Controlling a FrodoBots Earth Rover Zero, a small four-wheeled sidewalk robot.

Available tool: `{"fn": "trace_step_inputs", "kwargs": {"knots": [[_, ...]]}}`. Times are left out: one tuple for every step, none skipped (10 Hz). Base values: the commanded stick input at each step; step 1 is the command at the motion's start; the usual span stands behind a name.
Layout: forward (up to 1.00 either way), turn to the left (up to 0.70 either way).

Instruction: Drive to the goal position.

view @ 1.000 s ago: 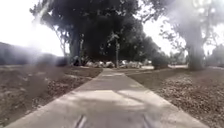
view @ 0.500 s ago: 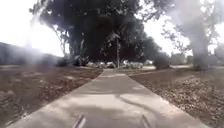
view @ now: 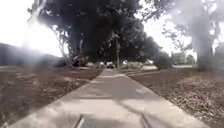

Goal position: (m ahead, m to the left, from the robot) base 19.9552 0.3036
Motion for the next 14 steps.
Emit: {"fn": "trace_step_inputs", "kwargs": {"knots": [[0.70,0.00],[0.70,0.00],[0.70,0.00],[0.70,0.00],[0.70,0.00],[0.70,-0.11],[0.70,-0.03],[0.70,0.00],[0.70,0.00],[0.70,0.00],[0.70,0.00],[0.70,0.00],[0.70,0.00],[0.70,0.00]]}}
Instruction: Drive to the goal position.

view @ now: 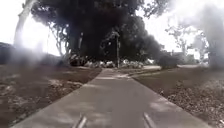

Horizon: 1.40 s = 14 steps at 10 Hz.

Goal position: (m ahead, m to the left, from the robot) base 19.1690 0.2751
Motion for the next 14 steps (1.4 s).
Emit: {"fn": "trace_step_inputs", "kwargs": {"knots": [[0.70,0.00],[0.70,0.00],[0.70,0.00],[0.70,0.00],[0.70,0.00],[0.70,-0.06],[0.70,-0.15],[0.70,-0.17],[0.70,-0.09],[0.70,0.00],[0.70,0.00],[0.70,0.00],[0.70,0.00],[0.70,0.00]]}}
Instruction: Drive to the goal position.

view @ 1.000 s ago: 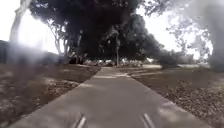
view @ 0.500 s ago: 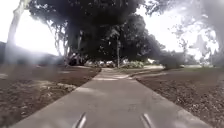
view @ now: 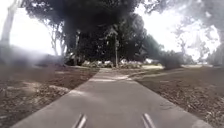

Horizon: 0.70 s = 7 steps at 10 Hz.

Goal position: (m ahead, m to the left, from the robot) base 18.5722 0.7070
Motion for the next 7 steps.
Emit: {"fn": "trace_step_inputs", "kwargs": {"knots": [[0.70,0.00],[0.70,0.00],[0.70,0.00],[0.70,0.00],[0.70,0.00],[0.70,0.00],[0.70,0.00]]}}
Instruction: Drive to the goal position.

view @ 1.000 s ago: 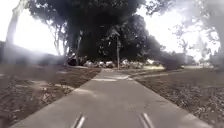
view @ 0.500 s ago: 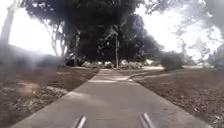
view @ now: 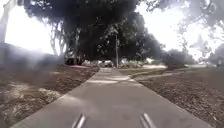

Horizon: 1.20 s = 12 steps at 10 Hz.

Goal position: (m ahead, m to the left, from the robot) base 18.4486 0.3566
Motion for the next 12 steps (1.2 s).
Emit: {"fn": "trace_step_inputs", "kwargs": {"knots": [[0.70,0.00],[0.70,0.00],[0.70,0.00],[0.70,0.00],[0.70,0.00],[0.70,0.00],[0.70,0.00],[0.70,0.00],[0.70,0.00],[0.70,0.00],[0.70,0.00],[0.70,0.00]]}}
